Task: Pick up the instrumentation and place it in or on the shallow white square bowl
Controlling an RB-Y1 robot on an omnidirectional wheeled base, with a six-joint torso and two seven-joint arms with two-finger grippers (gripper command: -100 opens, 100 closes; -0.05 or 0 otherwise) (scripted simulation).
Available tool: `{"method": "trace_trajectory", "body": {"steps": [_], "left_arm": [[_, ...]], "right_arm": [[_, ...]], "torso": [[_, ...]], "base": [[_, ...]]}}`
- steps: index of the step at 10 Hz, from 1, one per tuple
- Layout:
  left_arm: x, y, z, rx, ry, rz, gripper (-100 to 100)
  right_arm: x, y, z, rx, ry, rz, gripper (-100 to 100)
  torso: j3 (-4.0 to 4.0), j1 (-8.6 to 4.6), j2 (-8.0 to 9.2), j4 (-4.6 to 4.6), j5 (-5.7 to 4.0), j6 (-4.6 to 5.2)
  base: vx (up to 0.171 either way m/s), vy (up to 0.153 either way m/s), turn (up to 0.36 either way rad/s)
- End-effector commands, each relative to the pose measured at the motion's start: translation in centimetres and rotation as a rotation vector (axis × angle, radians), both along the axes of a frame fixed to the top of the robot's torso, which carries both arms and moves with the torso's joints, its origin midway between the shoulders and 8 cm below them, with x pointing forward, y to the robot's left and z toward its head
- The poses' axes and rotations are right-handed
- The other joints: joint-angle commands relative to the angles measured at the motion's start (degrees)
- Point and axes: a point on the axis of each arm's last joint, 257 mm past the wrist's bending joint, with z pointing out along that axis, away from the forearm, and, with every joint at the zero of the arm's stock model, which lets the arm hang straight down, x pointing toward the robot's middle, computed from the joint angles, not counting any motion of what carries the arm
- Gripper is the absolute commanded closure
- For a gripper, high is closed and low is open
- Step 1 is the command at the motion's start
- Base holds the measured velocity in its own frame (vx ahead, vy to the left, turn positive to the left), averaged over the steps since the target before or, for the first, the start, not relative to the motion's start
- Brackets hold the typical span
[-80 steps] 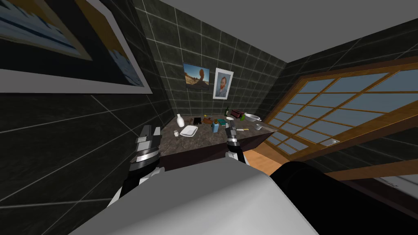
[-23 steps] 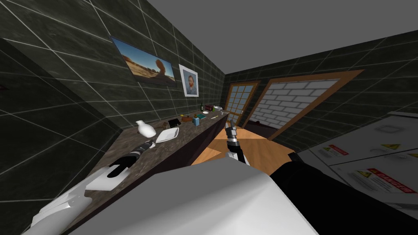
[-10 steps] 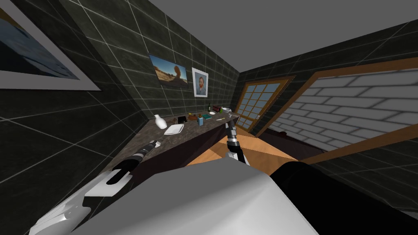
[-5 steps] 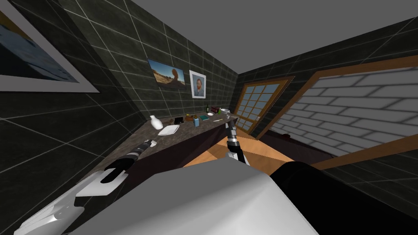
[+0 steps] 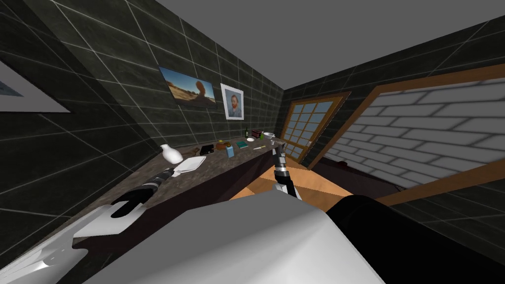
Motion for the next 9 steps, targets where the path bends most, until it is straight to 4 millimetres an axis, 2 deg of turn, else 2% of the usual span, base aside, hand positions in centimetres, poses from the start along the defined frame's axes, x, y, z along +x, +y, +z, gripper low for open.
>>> {"method": "trace_trajectory", "body": {"steps": [1,4,5,6,7,9], "left_arm": [[-0.3,2.1,0.8,0.012,0.007,0.04,100],[-0.7,4.5,2.5,0.069,0.031,0.079,100],[-0.8,5.0,2.8,0.089,0.041,0.085,100],[-0.7,4.6,2.4,0.071,0.031,0.08,100],[-0.6,4.6,2.6,0.074,0.03,0.081,-100],[-0.6,4.6,2.6,0.074,0.029,0.08,-100]], "right_arm": [[0.0,0.0,0.0,0.0,0.0,0.0,0],[0.0,0.0,0.0,0.0,0.0,0.0,0],[0.0,0.0,0.0,0.0,0.0,0.0,0],[0.0,0.0,0.0,0.0,0.0,0.0,0],[0.0,0.0,0.0,0.0,0.0,0.0,0],[0.0,0.0,0.0,0.0,0.0,0.0,0]], "torso": [[0.0,0.0,0.0,0.0,0.0,0.0],[0.05,0.35,0.07,0.03,0.03,-0.01],[0.03,0.38,0.06,0.0,0.04,0.0],[0.04,0.47,0.1,-0.01,0.05,-0.03],[0.16,0.53,0.36,0.0,0.08,-0.13],[0.34,0.54,0.65,0.07,0.08,-0.15]], "base": [[0.164,-0.149,-0.103],[0.15,-0.064,-0.128],[0.136,-0.013,-0.154],[0.059,0.004,-0.038],[0.013,0.0,0.0],[0.003,0.0,0.0]]}}
